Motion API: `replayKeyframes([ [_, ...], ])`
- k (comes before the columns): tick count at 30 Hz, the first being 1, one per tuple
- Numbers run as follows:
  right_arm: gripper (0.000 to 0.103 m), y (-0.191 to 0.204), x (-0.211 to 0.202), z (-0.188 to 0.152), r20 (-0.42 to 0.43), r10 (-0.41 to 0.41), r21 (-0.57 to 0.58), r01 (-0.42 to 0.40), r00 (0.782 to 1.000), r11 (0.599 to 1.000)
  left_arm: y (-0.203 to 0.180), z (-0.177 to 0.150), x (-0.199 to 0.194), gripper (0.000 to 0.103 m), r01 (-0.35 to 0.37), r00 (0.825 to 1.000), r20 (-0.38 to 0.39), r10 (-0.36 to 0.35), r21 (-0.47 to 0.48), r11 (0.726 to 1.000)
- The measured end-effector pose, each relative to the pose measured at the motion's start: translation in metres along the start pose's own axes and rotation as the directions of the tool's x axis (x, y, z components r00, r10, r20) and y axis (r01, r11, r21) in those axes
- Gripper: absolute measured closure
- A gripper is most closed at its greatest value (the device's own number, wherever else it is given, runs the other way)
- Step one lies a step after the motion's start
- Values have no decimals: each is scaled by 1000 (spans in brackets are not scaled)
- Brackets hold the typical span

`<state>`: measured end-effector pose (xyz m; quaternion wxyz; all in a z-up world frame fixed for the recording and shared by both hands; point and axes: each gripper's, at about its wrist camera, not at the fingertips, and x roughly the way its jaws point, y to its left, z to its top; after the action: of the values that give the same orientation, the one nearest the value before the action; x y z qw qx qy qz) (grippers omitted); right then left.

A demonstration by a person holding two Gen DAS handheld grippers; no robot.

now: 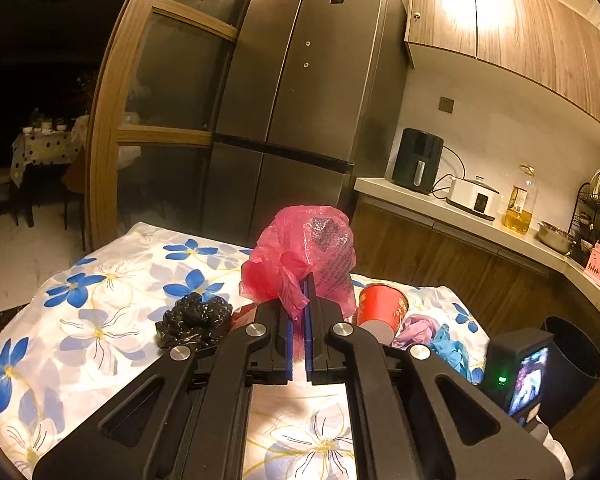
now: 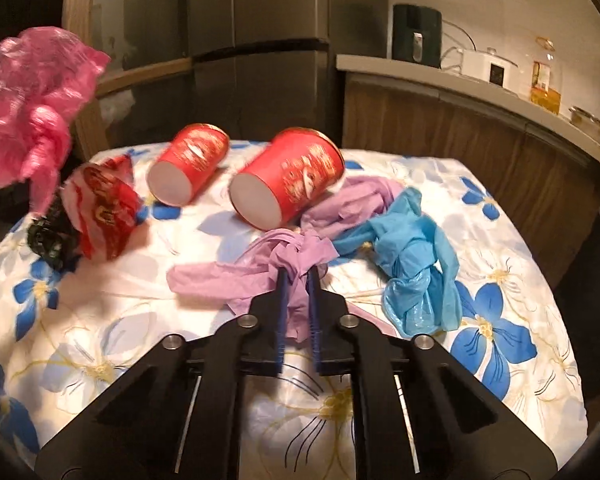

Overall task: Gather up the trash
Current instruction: 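Grasp the pink plastic bag with the left tool while the right tool grasps the pink glove, then carry the pink bag and pink glove over the black trash bin with both tools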

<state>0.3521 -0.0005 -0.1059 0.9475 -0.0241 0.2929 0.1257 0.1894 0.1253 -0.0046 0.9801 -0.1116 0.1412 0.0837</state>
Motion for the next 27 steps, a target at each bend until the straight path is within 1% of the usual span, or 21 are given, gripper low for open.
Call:
replayKeyframes([
  [6,99,-11,-49,1,108,27,30,-30,994,999,-5,-1,-6,99,1,1000,2,-1,10,1000],
  [11,99,-28,-86,2,171,17,66,-29,985,997,-21,-3,-11,99,23,1000,3,-23,25,999],
  [14,99,-41,-104,2,198,-3,82,-14,980,997,-33,-6,-14,99,36,999,6,-37,38,999],
  [20,99,-70,-137,-2,240,-50,121,21,969,992,-68,-12,-18,99,89,996,-3,-89,77,993],
  [27,99,-102,-164,-5,274,-106,165,62,956,984,-109,-19,-18,99,150,989,-18,-149,120,981],
])
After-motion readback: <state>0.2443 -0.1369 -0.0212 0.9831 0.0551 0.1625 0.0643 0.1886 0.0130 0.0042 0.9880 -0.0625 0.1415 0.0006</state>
